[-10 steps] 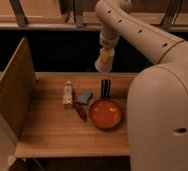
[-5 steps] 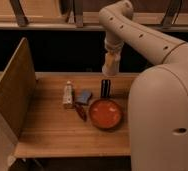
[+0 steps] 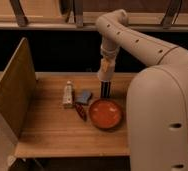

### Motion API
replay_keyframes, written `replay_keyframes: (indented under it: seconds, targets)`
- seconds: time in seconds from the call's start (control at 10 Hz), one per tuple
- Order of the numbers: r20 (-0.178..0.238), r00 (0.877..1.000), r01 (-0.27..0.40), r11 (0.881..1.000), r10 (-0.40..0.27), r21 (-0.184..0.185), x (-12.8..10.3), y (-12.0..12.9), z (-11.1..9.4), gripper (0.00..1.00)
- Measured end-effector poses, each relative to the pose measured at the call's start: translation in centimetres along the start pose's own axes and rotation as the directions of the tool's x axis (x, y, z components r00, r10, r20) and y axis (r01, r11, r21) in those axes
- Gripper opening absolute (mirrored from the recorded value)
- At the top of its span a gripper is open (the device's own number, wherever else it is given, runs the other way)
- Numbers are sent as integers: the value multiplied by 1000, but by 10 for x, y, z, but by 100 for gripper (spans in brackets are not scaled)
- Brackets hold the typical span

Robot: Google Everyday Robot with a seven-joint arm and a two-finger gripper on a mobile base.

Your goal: Place the ceramic cup over the eraser

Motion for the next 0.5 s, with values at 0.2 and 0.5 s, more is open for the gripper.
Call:
replay_keyframes:
  seconds: [0.2,0.5]
  targets:
    - [-8,1000,-5,1000,4,-23,1,4,12,0]
    - [-27,1000,0,999,-1,-52,-4,5,32,0]
